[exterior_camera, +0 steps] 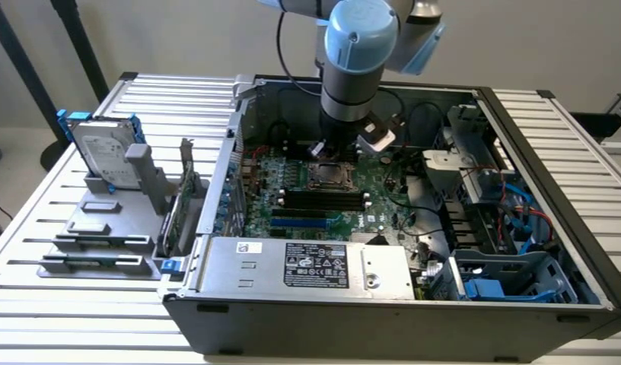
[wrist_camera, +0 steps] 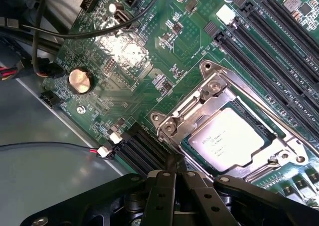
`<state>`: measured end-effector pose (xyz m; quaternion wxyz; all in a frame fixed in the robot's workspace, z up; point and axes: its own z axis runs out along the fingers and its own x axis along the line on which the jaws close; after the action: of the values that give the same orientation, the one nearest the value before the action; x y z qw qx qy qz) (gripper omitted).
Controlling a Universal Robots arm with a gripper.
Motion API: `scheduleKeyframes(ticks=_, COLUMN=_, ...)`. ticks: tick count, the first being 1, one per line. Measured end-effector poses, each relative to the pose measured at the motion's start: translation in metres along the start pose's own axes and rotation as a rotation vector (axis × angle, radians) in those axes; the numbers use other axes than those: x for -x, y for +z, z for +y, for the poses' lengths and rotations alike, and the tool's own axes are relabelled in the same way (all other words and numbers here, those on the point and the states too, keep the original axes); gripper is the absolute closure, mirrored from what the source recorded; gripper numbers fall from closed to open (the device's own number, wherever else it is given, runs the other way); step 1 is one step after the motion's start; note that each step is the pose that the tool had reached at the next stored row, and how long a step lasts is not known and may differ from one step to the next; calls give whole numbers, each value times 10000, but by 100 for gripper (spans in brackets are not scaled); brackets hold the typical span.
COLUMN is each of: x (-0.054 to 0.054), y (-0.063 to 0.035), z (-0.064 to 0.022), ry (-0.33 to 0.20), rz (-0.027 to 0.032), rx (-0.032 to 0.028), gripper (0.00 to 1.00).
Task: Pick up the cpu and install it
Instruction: 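Install the first cpu locking lever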
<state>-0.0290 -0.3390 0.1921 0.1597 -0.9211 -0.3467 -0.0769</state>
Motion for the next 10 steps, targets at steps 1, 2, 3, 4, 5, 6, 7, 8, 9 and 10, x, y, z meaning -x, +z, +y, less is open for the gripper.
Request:
scheduleKeyframes(ticks=1, x=-3, y=0, z=4, ry=0, rz=-2, rx=1, gripper=89)
scheduleKeyframes(ticks=2, x=-6, y=0, z=7, ry=-1, rz=-5, rx=3, gripper=89)
scheduleKeyframes(ticks=3, x=-10, y=0, z=11, ry=-1, rz=-6, rx=4, gripper=89)
scheduleKeyframes(ticks=4, x=-13, y=0, z=15, ry=0, rz=-9, rx=5, gripper=89)
scheduleKeyframes(ticks=5, x=-16, y=1, z=19, ry=0, rz=-9, rx=6, gripper=89)
scheduleKeyframes(ticks=6, x=-18, y=-2, z=24, ry=0, rz=-19, rx=19, gripper=89)
scheduleKeyframes(ticks=7, x=-21, y=-3, z=28, ry=0, rz=-24, rx=13, gripper=89)
scheduleKeyframes(ticks=8, x=-23, y=-3, z=31, ry=1, rz=-23, rx=9, gripper=89)
scheduleKeyframes(ticks=9, x=-25, y=-3, z=35, ry=3, rz=-24, rx=7, gripper=89)
scheduleKeyframes(ticks=10, x=-27, y=-2, z=40, ry=3, rz=-25, rx=6, gripper=89)
